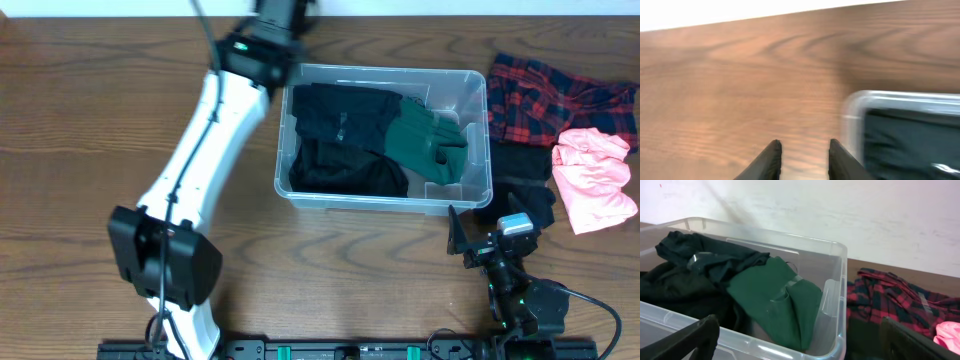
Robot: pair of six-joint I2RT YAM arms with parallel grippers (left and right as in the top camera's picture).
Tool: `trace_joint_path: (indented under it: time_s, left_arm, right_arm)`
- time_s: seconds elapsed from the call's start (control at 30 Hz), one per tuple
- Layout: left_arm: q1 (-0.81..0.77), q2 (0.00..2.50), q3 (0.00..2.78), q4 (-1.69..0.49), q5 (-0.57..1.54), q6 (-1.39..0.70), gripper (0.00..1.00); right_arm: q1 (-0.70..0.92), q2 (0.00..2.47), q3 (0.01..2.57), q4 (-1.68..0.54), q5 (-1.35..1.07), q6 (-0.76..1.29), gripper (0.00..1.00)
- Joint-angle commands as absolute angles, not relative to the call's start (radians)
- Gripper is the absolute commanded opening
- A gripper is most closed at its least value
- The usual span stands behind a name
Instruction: Pack container
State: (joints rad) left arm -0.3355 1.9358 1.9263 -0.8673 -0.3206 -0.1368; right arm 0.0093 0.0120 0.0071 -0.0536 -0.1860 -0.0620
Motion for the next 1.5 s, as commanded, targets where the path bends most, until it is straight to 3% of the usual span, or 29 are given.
trace_joint_path:
  time_s: [0.0,0.2,0.7,1.47]
  left_arm:
    - [-0.217,1.950,1.926,-0.893,-0.364,-0.148,0.52]
    - [-0.018,1.950,1.926,-0.918,-0.360,-0.148,0.99]
    - [0.252,1.950,1.926,-0.939,-0.360,-0.148,0.98]
    - [0.270,1.950,1.926,-0.939,-0.360,-0.148,0.98]
  right_arm:
    - [0.001,0.006,0.006,-0.057,-0.184,-0.068,0.99]
    - [0.001,0.006,0.006,-0.057,-0.184,-0.068,0.99]
    - [0.001,0.006,0.006,-0.057,-0.184,-0.068,0.99]
    - [0.001,0.006,0.006,-0.057,-0.184,-0.068,0.99]
